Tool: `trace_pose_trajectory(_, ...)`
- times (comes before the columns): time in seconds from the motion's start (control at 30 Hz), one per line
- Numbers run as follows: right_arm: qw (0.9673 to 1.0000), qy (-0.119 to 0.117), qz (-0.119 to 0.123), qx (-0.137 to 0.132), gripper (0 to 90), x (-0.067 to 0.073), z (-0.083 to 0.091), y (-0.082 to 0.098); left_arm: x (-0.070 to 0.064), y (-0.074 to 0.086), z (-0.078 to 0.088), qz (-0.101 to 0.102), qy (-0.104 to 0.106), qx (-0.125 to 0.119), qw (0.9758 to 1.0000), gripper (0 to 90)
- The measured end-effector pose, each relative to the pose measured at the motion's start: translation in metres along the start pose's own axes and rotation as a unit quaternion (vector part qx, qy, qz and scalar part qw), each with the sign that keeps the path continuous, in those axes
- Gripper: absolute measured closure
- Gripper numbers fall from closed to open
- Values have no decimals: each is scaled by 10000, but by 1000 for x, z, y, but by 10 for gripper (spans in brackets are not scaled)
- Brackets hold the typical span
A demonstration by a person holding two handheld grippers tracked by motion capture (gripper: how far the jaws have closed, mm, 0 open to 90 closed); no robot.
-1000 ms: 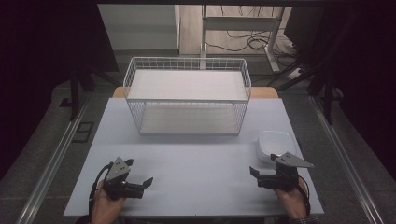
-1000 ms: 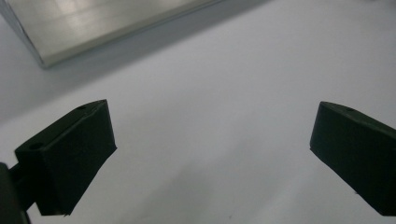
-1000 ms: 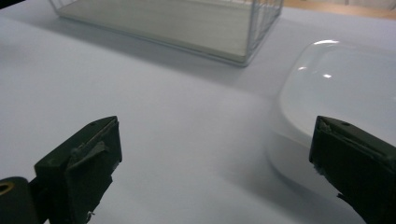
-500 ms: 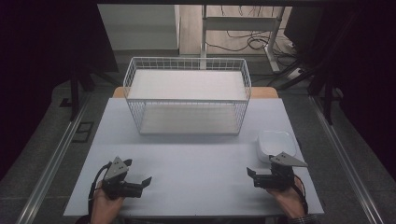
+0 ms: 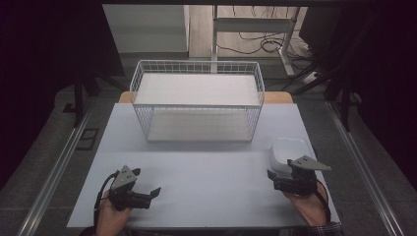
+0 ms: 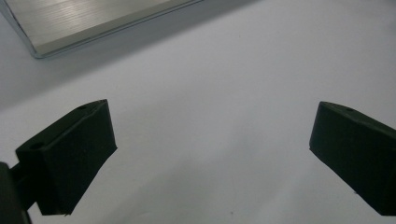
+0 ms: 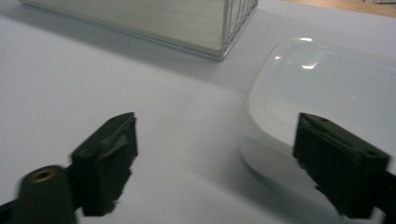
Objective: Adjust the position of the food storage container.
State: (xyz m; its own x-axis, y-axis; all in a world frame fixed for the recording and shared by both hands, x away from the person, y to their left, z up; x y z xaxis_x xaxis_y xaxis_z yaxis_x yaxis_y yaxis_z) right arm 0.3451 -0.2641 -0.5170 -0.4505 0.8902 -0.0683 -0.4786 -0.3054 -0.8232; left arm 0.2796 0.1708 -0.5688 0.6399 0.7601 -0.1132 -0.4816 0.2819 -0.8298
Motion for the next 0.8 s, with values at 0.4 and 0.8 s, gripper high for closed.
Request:
trace_pose_trajectory(0.4,9997,185,-152,16,563,-39,-7,-9,-5,-4,0,-162,38,-117,9998,2)
trace_pose_trajectory(0.8,9990,437,6,58,883,-73,-26,-29,-9,-6,-2,-322,28,-148,9994,3)
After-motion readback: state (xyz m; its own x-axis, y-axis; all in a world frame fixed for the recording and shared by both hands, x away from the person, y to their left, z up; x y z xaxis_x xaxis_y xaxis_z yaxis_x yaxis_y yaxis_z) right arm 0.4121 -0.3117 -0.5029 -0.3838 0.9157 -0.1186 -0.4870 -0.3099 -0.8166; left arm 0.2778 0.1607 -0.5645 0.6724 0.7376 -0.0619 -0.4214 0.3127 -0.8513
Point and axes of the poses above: each handheld gripper's, and its own axes: z roughly backward along the jaws, y roughly out of its underside, x roughly to its left, the point moved 8 cm from there along -z, roughly forward along the jaws, and after that the axes turned 4 degrees about y, right-handed, at the moved point
